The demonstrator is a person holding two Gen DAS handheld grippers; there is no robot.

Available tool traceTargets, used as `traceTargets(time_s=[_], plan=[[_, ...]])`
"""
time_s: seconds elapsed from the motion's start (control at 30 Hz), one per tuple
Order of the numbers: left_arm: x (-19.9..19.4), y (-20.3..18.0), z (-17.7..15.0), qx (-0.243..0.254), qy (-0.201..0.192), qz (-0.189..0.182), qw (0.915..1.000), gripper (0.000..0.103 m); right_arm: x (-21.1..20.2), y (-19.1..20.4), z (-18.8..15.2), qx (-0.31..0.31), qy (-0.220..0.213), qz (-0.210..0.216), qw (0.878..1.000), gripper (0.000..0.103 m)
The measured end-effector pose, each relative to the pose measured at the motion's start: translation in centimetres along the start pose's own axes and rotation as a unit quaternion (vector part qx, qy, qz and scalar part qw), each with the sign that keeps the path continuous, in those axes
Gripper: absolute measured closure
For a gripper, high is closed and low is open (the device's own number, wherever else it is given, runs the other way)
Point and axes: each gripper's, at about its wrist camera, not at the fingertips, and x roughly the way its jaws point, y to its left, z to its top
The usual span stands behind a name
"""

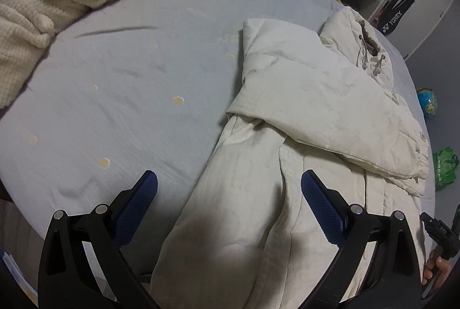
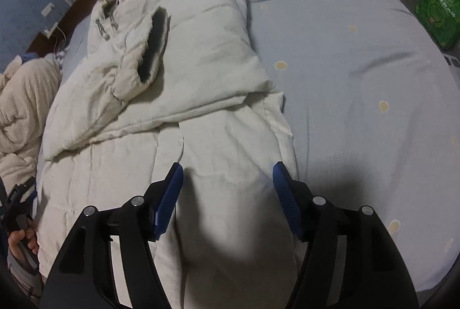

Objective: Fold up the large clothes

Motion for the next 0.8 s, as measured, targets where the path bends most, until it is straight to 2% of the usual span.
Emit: traceTargets(time_s=[0.17, 0.4, 0.47, 0.6, 0.8], plan=[[0.3, -1.7, 0.7, 0.043, 0.014, 0.0, 0.999, 0.007, 0.7, 1.1, 0.1, -0.026, 0.013, -0.03, 0.999, 0.037], [-1.0, -5.6, 5.3, 0.083, -0.04, -0.007, 0.9958, 0.007, 0.5, 1.0, 0.0, -0.03, 0.009, -0.037, 0.999, 0.036], [-0.9, -7.0, 6.7, 0.094, -0.047, -0.013, 0.9944, 0.007, 0.1, 0.9, -0.1, -0.03, -0.002, -0.043, 0.999, 0.036], [0.0, -9.1, 8.1, 0.122, -0.045, -0.02, 0.9913, 0.007, -1.8, 0.9, -0.4, -0.025, -0.053, -0.052, 0.997, 0.036], [2.1, -10.4, 8.3, 0.17, -0.035, -0.008, 0.9848, 0.007, -2.9, 3.8, 1.6, -0.081, -0.086, -0.057, 0.991, 0.036]])
